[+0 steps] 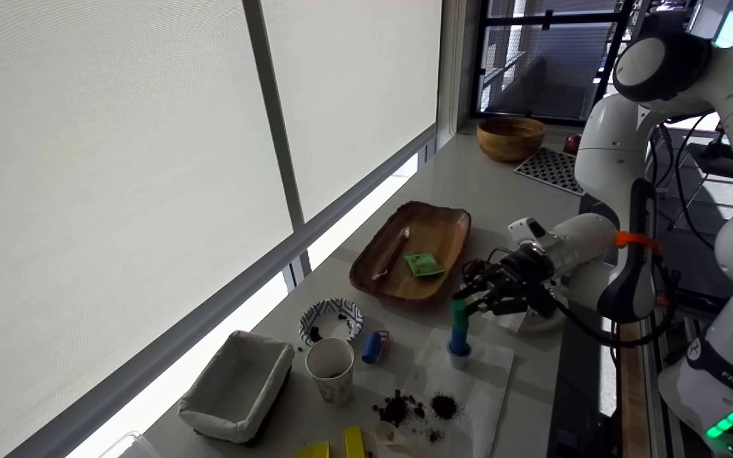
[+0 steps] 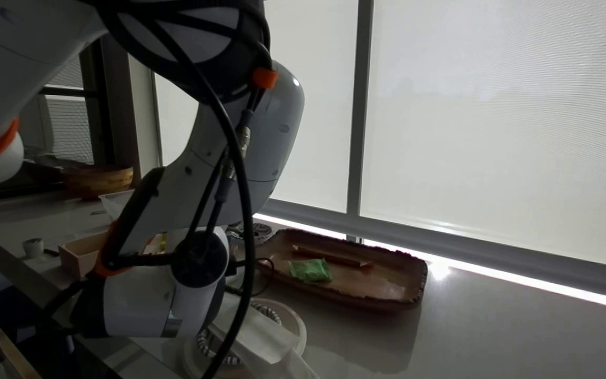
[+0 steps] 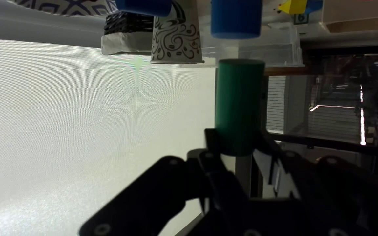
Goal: Put the green block on top of the blue block at the front.
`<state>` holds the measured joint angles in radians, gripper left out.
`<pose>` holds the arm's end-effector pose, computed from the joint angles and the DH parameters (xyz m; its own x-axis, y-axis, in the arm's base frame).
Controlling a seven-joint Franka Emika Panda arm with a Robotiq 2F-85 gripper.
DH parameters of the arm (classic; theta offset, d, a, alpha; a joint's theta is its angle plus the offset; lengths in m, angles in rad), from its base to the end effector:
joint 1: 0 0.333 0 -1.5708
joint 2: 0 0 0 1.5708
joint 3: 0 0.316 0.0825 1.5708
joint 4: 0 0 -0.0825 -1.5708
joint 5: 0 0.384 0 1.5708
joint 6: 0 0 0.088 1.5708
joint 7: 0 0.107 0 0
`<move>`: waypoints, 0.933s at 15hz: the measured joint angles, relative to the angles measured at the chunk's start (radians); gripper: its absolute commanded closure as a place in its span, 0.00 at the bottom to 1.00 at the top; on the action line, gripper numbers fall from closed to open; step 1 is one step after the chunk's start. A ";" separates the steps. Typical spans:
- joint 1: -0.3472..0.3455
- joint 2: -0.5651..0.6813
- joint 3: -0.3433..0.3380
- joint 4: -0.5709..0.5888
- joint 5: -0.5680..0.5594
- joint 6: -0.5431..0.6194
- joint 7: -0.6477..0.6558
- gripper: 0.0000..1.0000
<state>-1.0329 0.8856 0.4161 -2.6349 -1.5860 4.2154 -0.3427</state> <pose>0.3159 -0.0292 0.1712 0.0601 0.1382 0.9886 0.8339 -0.5513 0.0264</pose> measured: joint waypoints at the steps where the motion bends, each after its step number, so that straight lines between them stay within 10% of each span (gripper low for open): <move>1: 0.000 0.000 0.000 0.000 0.005 0.000 -0.002 0.92; 14: 0.005 0.009 -0.006 0.000 0.036 0.000 -0.019 0.92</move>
<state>-1.0274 0.8941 0.4105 -2.6349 -1.5504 4.2154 -0.3620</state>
